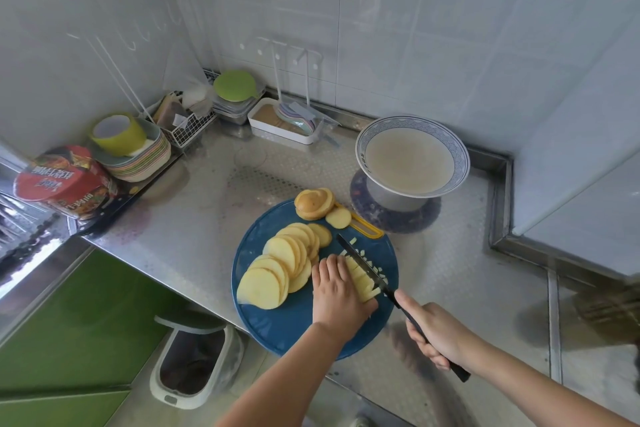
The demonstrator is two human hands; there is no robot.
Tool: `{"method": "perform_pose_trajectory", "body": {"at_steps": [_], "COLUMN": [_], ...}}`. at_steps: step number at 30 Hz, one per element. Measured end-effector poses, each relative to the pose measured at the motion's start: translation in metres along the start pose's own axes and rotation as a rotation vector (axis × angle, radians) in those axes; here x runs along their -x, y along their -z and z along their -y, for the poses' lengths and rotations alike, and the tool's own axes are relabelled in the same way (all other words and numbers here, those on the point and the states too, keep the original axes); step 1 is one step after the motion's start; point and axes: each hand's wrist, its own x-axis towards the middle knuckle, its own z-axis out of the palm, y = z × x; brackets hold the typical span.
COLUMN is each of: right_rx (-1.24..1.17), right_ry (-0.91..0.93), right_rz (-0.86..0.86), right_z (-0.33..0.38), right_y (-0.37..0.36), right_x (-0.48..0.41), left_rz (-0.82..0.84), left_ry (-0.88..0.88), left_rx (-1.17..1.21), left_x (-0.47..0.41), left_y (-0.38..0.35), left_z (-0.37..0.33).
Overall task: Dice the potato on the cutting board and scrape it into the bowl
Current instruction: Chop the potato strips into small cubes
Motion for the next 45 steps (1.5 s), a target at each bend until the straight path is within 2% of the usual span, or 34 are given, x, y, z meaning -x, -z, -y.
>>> {"method": "perform_pose_trajectory", "body": {"at_steps": [4,22,38,42,45], "right_rx": [0.045,0.087,0.13,0.103,-0.006], "right_ry": [-0.017,-0.164,-0.219,-0.213,-0.196], "right_rz": [-0.026,0.094,0.016,-0.024,-0.004], "right_z": [-0.002,0.013,0.012,0.013,0.011], "right_y": [-0.003,0.005,-0.008,-0.02,-0.023], "right_x": [-0.003,-0.013,-0.028,-0.031,-0.031], "left_rz": [-0.005,0.026,-0.013,-0.043,-0.052], "left_ry": [-0.006,-0.014,-0.038,-0.034,-0.029], "left_rx": [-0.005,-0.028,-0.007,0.009,0.021], "left_x": [0.0,-0.002,-0.003,-0.002,-0.001], "left_y": [0.001,-0.007,-0.008,-0.008,-0.007], "left_z": [0.0,0.001,0.001,0.002,0.002]}}
